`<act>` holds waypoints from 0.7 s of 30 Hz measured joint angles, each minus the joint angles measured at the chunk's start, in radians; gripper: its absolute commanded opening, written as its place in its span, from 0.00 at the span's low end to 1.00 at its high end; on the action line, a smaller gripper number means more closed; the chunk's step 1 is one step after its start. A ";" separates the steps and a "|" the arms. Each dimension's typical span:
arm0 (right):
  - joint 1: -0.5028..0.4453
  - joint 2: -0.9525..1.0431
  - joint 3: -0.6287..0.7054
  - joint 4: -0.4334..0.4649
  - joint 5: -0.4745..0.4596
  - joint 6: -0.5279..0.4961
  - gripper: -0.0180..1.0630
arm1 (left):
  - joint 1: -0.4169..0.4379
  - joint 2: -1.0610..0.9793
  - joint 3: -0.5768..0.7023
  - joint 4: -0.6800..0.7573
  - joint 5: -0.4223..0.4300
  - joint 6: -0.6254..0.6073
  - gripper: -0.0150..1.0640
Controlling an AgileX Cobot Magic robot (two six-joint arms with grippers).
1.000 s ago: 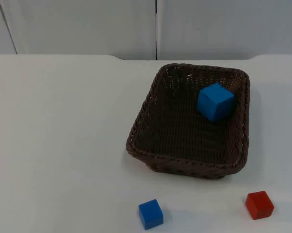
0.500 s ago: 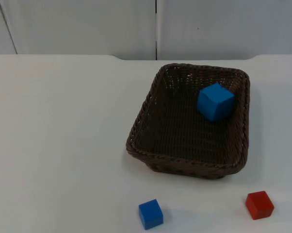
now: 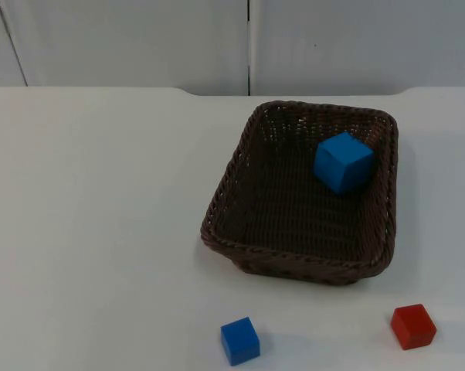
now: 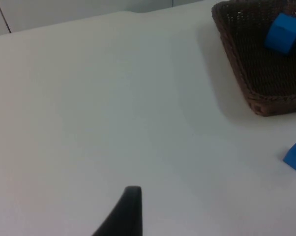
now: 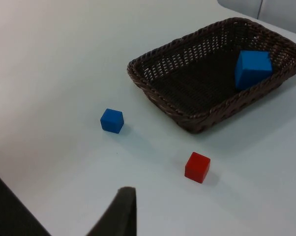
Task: Pick up the basket with the left hand and place the largest block into the basket with the right hand.
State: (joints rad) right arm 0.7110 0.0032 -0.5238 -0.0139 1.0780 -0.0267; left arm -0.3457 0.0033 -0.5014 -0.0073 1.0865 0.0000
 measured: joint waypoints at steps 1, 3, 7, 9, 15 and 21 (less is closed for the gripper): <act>0.000 0.000 0.000 0.000 0.000 0.000 0.99 | 0.000 0.000 0.000 0.000 0.000 0.000 0.99; 0.000 0.000 0.000 0.000 0.000 0.000 0.99 | 0.000 0.000 0.000 0.000 0.000 0.000 0.99; 0.000 0.000 0.000 0.000 0.000 0.000 0.99 | 0.000 0.000 0.000 0.000 0.000 0.000 0.99; 0.000 0.000 0.000 0.000 0.000 0.000 0.99 | 0.000 0.000 0.000 0.000 0.000 0.000 0.99; 0.000 0.000 0.000 0.000 0.000 0.000 0.99 | 0.000 0.000 0.000 0.000 0.000 0.000 0.99; 0.000 0.000 0.000 0.000 0.000 0.000 0.99 | 0.000 0.000 0.000 0.000 0.000 0.000 0.99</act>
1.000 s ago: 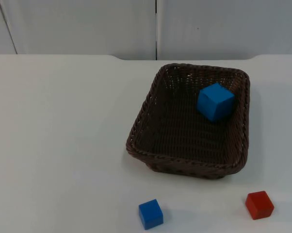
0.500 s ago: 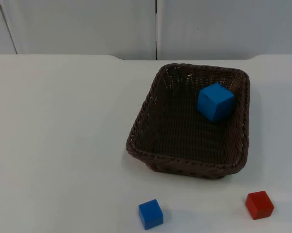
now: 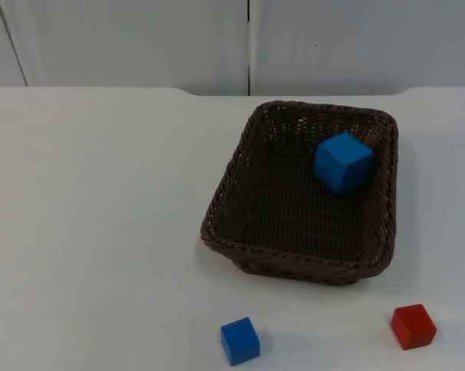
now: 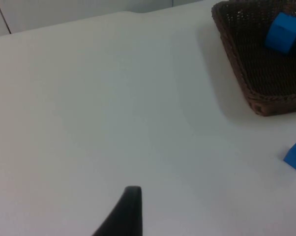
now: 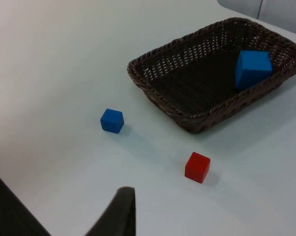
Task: Pick up the basket with the left hand and place the largest block into the basket with the right hand.
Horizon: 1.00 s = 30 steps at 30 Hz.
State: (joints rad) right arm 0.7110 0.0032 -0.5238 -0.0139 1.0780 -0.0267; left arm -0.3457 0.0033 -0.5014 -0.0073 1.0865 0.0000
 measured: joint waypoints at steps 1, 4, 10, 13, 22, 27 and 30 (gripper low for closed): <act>0.000 0.000 0.000 0.000 0.000 0.000 0.99 | 0.000 0.000 0.000 0.000 0.000 0.000 0.99; 0.000 0.000 0.000 0.000 0.000 0.002 0.99 | 0.000 0.000 0.000 0.000 0.000 0.000 0.99; 0.000 0.000 0.000 0.000 0.000 0.004 0.99 | 0.000 0.000 0.000 0.000 0.000 0.000 0.99; 0.000 0.000 0.000 0.000 0.000 0.004 0.99 | 0.000 0.000 0.000 0.000 0.000 0.000 0.99; 0.000 0.000 0.000 0.000 0.000 0.004 0.99 | 0.012 0.000 0.000 0.007 0.000 0.000 0.99; 0.000 0.000 0.000 0.000 0.000 0.004 0.99 | 0.077 0.000 0.000 0.007 0.000 0.000 0.99; -0.023 0.000 0.000 0.000 0.000 0.006 0.99 | 0.146 0.000 0.000 0.007 0.000 0.000 0.99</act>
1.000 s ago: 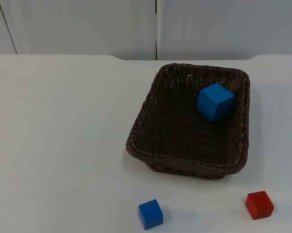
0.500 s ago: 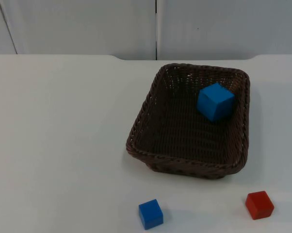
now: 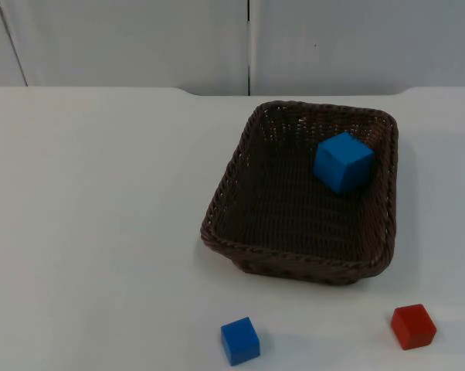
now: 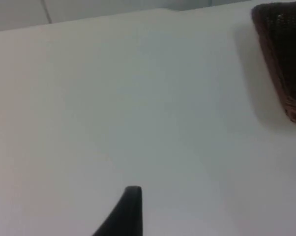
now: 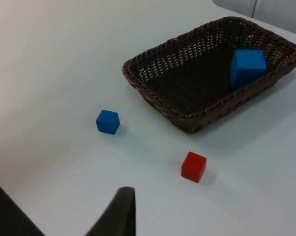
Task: Pick up the basket with the left hand and place the largest block into the basket with the right hand.
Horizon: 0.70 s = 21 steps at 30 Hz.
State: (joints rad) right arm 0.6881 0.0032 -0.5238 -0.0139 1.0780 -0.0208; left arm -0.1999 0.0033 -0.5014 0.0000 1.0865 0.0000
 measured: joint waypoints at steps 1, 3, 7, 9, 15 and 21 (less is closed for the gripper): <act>-0.011 0.000 0.000 0.000 0.000 0.000 0.99 | 0.026 0.000 0.000 0.000 0.000 0.000 0.99; -0.024 0.000 0.000 0.000 0.000 0.000 0.99 | 0.051 0.000 0.000 0.000 0.000 0.000 0.99; -0.070 0.000 0.000 0.000 0.002 0.002 0.99 | 0.145 0.000 0.000 0.000 0.000 0.000 0.99; -0.080 0.000 0.000 0.000 0.002 0.002 0.99 | 0.163 0.000 0.000 0.000 0.000 0.000 0.99; -0.145 0.000 0.000 0.000 0.002 0.002 0.99 | 0.232 0.000 0.000 0.000 0.000 0.000 0.99; -0.266 0.000 0.000 0.000 0.004 0.002 0.99 | 0.234 0.000 0.000 0.000 0.000 0.000 0.99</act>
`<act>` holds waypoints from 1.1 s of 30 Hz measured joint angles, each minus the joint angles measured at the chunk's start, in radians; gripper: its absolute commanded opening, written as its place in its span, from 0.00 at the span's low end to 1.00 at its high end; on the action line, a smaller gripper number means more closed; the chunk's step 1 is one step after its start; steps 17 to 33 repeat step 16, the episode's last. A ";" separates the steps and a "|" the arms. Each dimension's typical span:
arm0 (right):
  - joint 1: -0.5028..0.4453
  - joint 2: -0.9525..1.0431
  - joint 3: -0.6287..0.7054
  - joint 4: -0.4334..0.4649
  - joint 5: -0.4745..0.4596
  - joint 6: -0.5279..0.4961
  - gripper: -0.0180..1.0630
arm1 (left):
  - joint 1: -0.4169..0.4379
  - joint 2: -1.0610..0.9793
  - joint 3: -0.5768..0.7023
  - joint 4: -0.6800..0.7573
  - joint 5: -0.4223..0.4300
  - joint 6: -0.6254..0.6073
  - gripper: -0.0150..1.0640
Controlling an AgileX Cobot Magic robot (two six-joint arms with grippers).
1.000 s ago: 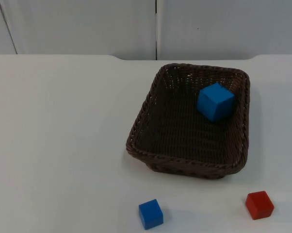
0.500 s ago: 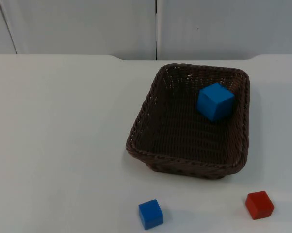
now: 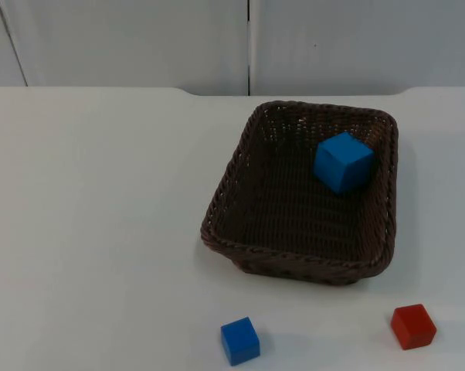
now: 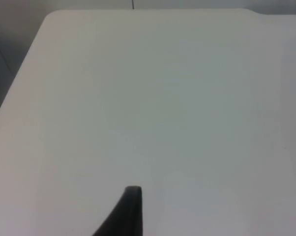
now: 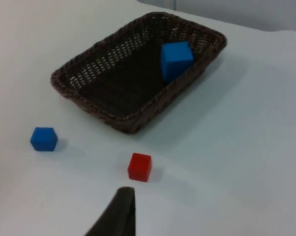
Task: Pick up the basket with the left hand and place the largest block into the basket with the right hand.
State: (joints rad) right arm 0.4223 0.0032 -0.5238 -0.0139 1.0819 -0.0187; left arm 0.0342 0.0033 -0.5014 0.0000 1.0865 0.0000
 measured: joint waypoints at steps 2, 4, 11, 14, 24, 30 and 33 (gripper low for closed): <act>-0.061 0.000 0.000 0.000 0.000 0.000 0.99 | 0.000 0.000 0.000 0.000 0.000 0.000 0.99; -0.090 0.000 0.000 0.000 0.000 0.000 0.99 | 0.000 0.000 0.000 0.000 0.000 0.000 0.99; -0.235 0.000 0.000 0.000 0.000 0.000 0.99 | 0.000 0.000 0.000 0.000 0.000 0.000 0.99; -0.285 0.000 0.000 0.000 0.000 0.000 0.99 | 0.000 0.000 0.000 0.000 0.000 0.000 0.99; -0.313 0.000 0.000 0.000 0.000 0.000 0.99 | 0.000 0.000 0.000 0.000 0.000 0.000 0.99; -0.313 0.000 0.000 0.000 0.000 0.000 0.99 | 0.000 0.000 0.000 0.000 0.000 0.000 0.99; -0.313 0.000 0.000 0.000 0.000 0.000 0.99 | 0.000 0.000 0.000 0.000 0.000 0.000 0.99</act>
